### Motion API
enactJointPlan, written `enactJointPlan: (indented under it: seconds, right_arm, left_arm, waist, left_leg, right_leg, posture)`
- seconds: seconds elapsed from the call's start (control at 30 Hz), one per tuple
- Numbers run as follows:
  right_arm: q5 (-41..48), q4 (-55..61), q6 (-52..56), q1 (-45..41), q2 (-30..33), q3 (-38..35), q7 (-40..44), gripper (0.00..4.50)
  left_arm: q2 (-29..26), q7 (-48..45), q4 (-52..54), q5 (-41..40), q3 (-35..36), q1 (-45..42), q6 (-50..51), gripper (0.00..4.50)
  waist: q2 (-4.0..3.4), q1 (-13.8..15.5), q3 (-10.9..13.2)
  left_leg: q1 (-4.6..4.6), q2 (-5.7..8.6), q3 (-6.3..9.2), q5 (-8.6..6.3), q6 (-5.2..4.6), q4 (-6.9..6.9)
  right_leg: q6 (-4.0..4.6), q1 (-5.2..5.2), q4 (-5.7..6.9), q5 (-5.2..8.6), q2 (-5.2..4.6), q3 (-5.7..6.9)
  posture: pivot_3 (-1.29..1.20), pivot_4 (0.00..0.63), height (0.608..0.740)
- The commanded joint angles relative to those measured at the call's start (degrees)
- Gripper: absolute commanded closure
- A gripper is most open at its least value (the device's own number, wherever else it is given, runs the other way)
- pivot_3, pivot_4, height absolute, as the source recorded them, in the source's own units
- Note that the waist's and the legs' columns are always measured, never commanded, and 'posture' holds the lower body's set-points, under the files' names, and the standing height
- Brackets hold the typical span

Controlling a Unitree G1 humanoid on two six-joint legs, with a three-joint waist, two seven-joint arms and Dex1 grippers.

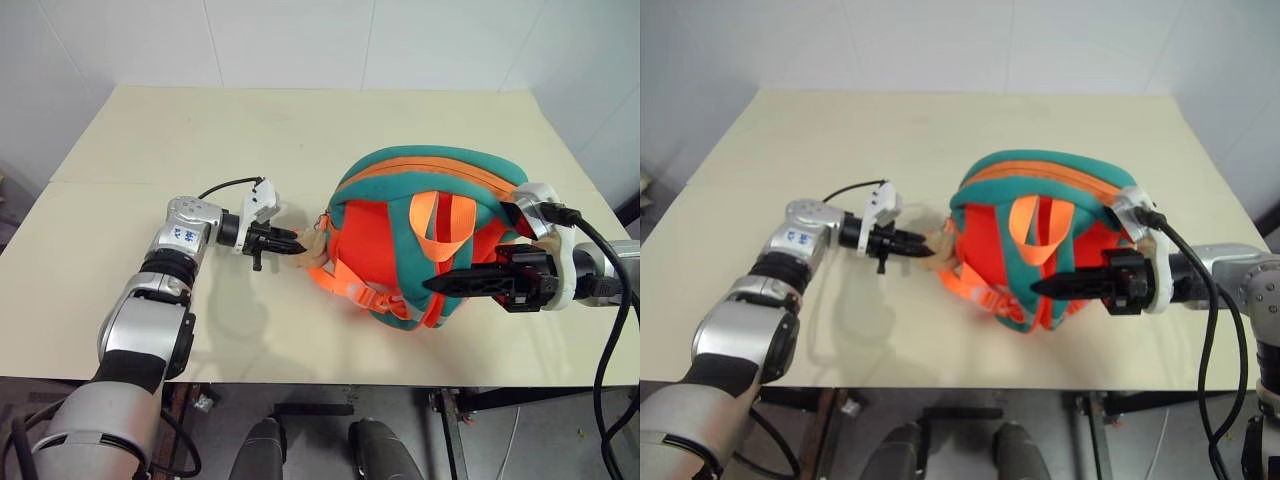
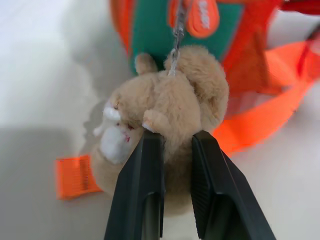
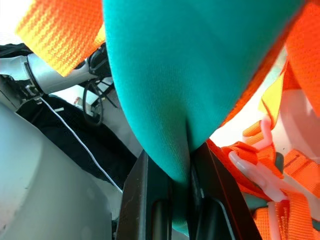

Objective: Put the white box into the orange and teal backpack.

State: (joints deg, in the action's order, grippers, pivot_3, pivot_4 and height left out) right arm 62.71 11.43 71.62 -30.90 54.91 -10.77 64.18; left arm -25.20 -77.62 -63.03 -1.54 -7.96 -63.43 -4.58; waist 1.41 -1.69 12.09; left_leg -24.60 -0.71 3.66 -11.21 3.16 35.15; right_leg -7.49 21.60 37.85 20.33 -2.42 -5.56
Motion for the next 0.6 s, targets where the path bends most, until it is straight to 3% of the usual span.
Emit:
enactJointPlan:
  seconds: [0.03, 0.23, 0.43, 0.6]
  right_arm:
    - [-7.00, 2.84, -9.22, 1.98, -0.79, -0.18, -2.50, 4.14]
    - [-12.16, 5.33, -19.12, 5.70, -3.05, -2.79, -4.93, 2.16]
    - [-18.64, 7.53, -28.74, 17.11, 0.05, -7.60, -2.17, 0.13]
    - [-21.19, 5.62, -34.11, 22.66, 0.66, -13.06, -0.88, 0.03]
  left_arm:
    - [-3.32, -2.80, 6.01, 0.59, -0.42, 6.24, -2.14, 3.64]
    - [-9.29, -4.37, 26.28, -6.88, 4.86, 16.19, 4.77, 1.95]
    - [-14.68, -3.12, 49.63, -15.55, 9.79, 31.54, 16.62, 0.08]
    - [-15.55, 0.31, 55.28, -18.27, 13.56, 38.10, 16.91, 0.01]
  waist:
    - [0.00, -0.11, 0.00]
    - [0.00, -0.45, 0.00]
    - [0.02, 0.46, 0.01]
    - [0.02, 0.37, 0.02]
  left_leg:
    - [0.15, -0.01, -0.04, -0.02, 0.01, -0.05]
    - [0.22, -0.08, -0.10, -0.02, 0.02, -0.14]
    - [0.16, -0.11, -0.07, -0.05, 0.00, -0.15]
    - [0.28, -0.05, -0.09, -0.01, -0.07, -0.07]
  right_leg:
    - [0.00, -0.11, -0.03, 0.00, 0.00, -0.03]
    - [0.03, -0.08, 0.02, 0.02, 0.02, -0.08]
    - [0.05, -0.09, -0.06, 0.05, -0.06, -0.07]
    - [0.03, -0.30, -0.10, 0.00, -0.16, -0.06]
  posture:
    - [0.00, 0.150, 0.740]
    - [0.00, 0.150, 0.740]
    - [0.00, 0.150, 0.740]
    - [0.00, 0.150, 0.740]
